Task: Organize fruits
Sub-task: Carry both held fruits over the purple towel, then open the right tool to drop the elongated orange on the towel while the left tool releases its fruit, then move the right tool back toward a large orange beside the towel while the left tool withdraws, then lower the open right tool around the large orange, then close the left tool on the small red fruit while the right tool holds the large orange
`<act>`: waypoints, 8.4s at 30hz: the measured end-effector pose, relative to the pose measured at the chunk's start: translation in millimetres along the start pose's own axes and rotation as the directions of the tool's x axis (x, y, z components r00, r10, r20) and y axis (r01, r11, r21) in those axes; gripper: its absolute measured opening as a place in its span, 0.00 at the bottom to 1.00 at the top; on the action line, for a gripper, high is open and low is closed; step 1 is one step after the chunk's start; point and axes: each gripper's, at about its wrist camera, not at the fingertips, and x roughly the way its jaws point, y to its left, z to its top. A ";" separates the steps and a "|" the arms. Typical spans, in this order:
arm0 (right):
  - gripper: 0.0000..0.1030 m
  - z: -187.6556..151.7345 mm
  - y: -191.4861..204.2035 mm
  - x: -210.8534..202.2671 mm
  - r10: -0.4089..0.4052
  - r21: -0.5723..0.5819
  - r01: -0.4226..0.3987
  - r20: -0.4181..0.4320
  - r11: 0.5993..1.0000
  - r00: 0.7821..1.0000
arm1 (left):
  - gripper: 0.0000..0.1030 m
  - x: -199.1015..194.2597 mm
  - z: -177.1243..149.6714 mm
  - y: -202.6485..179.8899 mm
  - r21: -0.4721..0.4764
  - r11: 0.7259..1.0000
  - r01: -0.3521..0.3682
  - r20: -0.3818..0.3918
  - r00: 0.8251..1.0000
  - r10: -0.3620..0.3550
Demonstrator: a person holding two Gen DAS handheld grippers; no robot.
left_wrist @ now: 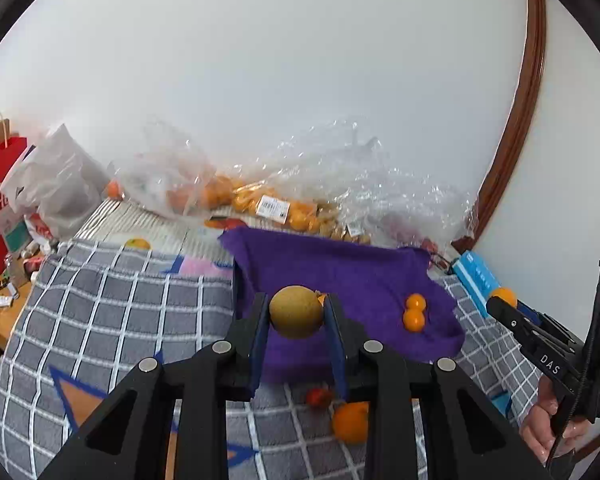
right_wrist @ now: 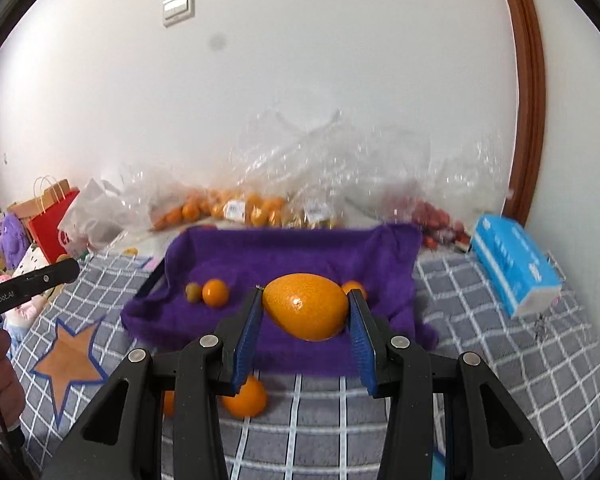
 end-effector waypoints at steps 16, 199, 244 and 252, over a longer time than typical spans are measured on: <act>0.41 25.2 -18.7 63.2 -0.020 0.039 0.020 -0.010 0.999 1.000 | 0.26 86.9 19.5 7.2 -0.106 0.994 0.039 -0.061 0.997 -0.045; 0.40 -91.9 -39.7 49.0 -0.018 0.178 0.061 -0.233 0.982 0.972 | 0.34 61.8 -37.7 -27.2 0.079 0.987 0.142 -0.188 0.974 -0.126; 0.40 -93.9 -37.7 48.1 -0.019 0.154 0.056 -0.235 0.986 0.972 | 0.24 95.3 -95.3 -47.0 0.433 0.891 0.138 -0.332 0.943 0.015; 0.40 -94.4 -37.4 49.9 -0.018 0.153 0.055 -0.236 0.987 0.971 | 0.23 95.4 -93.4 -41.7 0.399 0.907 0.136 -0.327 0.945 0.002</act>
